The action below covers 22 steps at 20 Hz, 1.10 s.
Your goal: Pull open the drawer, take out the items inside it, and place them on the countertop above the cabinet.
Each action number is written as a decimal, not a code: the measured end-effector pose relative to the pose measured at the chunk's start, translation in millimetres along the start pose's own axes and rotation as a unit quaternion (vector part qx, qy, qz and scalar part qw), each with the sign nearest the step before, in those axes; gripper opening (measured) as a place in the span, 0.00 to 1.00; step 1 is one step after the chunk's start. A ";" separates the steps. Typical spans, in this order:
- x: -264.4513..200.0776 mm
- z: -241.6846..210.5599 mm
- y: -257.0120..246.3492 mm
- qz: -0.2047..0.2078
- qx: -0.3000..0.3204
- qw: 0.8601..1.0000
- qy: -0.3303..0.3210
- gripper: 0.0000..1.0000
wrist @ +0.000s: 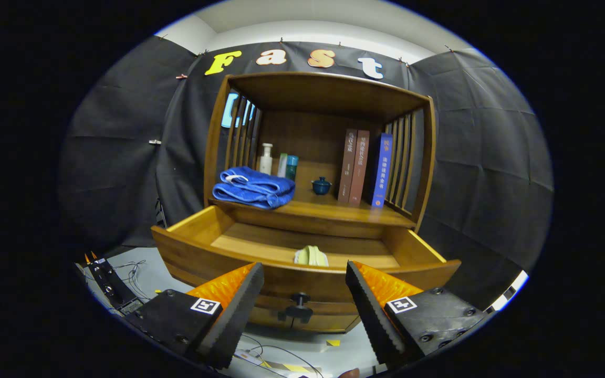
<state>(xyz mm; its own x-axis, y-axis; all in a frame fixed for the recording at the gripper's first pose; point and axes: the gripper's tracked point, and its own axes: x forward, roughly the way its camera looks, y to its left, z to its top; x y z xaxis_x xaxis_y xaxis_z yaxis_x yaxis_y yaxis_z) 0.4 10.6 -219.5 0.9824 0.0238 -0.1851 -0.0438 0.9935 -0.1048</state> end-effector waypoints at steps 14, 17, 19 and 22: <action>118.1 46.5 -17.5 -0.030 0.040 0.992 0.119 0.99; 150.7 15.4 -19.8 -0.037 0.059 0.981 0.178 0.99; 167.4 -12.9 -22.1 -0.039 0.061 0.970 0.231 0.99; 188.3 -46.0 -22.7 -0.037 0.072 0.954 0.287 1.00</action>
<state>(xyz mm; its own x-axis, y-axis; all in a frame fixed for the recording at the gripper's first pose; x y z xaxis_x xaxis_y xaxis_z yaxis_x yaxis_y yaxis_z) 178.0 -12.6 -296.9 0.7184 -0.0715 -0.6919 0.0890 0.9960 -0.0104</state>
